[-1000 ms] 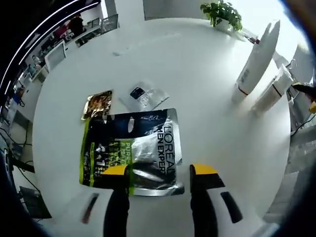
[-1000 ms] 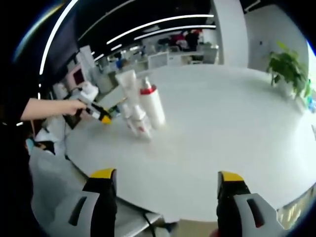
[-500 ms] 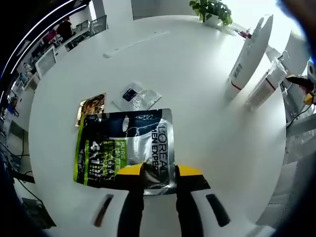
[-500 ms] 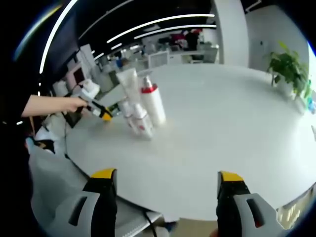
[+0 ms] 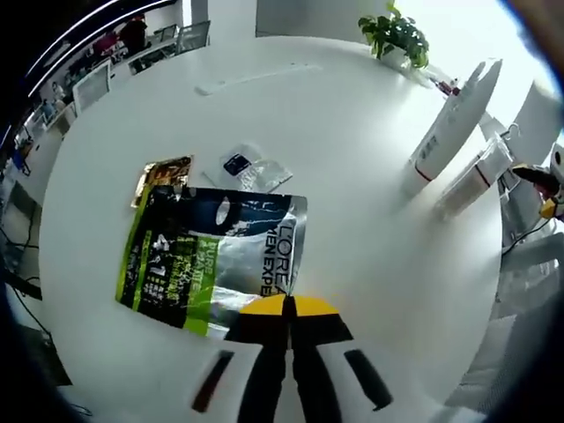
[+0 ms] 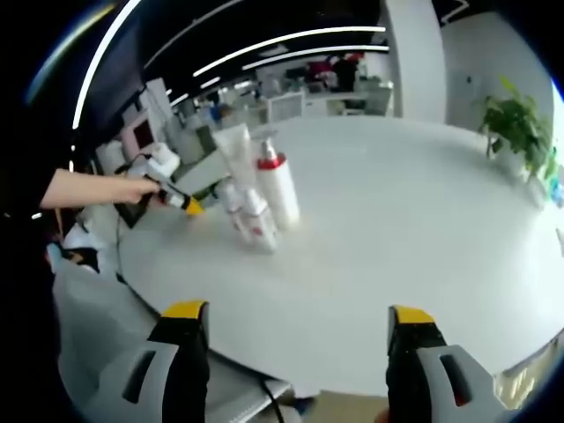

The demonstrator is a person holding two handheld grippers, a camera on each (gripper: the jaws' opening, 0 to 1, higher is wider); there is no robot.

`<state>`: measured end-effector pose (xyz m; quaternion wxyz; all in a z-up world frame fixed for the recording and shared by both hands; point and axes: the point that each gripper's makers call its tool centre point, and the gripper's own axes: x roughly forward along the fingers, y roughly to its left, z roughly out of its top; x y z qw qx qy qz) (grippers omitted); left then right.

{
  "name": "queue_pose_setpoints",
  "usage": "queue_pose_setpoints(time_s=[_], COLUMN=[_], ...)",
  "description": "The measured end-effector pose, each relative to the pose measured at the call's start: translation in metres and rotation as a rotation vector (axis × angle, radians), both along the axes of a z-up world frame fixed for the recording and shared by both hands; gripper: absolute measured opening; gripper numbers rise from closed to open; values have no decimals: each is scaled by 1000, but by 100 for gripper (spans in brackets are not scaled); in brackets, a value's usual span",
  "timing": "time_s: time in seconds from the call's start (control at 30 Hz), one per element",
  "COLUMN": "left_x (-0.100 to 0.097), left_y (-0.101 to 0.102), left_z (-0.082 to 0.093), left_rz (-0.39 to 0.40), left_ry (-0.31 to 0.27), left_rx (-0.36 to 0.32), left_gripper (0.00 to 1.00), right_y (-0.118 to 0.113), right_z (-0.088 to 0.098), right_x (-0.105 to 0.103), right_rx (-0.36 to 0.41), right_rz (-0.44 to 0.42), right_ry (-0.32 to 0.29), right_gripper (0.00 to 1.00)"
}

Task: Arrange the skincare products in the storage area until every visible bottle or jar stands upright without overlapping.

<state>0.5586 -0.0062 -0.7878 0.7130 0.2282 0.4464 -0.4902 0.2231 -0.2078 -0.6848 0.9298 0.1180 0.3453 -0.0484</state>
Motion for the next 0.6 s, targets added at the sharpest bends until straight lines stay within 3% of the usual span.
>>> queue_pose_setpoints(time_s=[0.07,0.1,0.17,0.2,0.23,0.6], left_x=[-1,0,-11,-15,-21,-23], left_y=[3,4,6,5,5,5], left_z=[-3,1,11,16,23,89], left_rz=[17,18,53,82,129,303], left_ry=[39,6,20,36,90,172], left_rx=[-10,-14,-44,-74,-109,-343], left_gripper=[0,0,0,0,0,0], right_y=[4,7,13,14,18,63], right_z=[3,5,6,6,7,16], right_x=[4,6,10,12,15,42], right_rx=[-3,-5,-6,-7,-10,-43], right_rz=[15,25,43,50,61,193], right_ry=[-8,-13,-18,-20,-22,-41], right_gripper=[85,85,85,85,85,86])
